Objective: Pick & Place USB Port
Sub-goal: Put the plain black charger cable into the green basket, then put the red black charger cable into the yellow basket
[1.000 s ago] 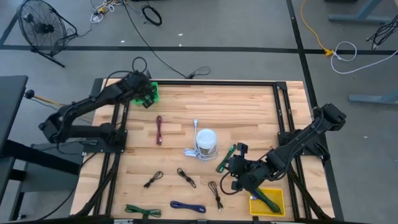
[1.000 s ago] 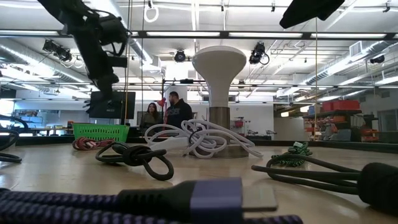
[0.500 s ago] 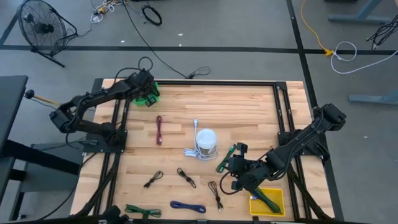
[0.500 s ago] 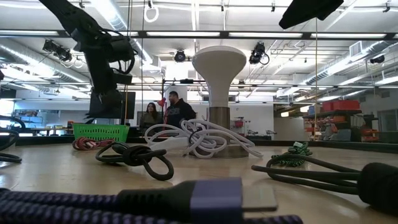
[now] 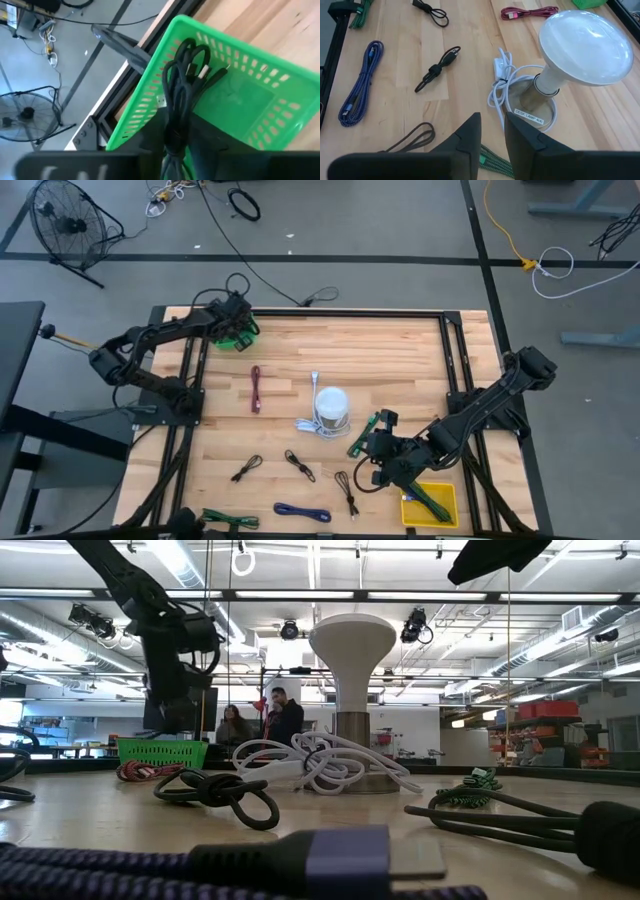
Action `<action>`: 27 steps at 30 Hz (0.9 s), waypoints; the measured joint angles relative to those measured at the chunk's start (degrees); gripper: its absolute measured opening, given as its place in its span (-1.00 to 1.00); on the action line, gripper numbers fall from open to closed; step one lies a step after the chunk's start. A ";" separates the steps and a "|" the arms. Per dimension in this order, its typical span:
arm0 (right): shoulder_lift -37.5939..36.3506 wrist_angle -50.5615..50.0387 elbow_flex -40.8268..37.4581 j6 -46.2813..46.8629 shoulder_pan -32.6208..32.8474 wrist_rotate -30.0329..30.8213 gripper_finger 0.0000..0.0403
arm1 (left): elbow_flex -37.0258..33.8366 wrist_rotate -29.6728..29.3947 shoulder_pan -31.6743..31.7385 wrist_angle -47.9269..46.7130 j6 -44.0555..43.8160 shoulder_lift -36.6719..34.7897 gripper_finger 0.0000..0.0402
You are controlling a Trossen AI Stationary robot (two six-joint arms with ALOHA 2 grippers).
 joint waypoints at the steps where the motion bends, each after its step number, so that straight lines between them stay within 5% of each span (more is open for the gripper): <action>1: -0.01 0.00 0.00 0.00 0.00 0.00 -0.57 | 0.00 0.05 -0.01 0.35 -0.41 0.04 -0.49; 8: -0.01 -0.02 0.00 -0.20 0.00 0.00 -0.57 | 0.00 1.16 -0.07 1.50 -1.46 0.00 -0.21; 18: -0.01 -0.04 0.00 -0.83 0.00 0.02 -0.57 | 3.30 2.56 -1.01 -1.50 -3.93 -4.99 -0.17; 27: -0.01 0.02 0.00 -1.28 0.00 0.02 -0.57 | 11.61 30.16 -1.65 -23.04 -35.54 -9.55 -0.17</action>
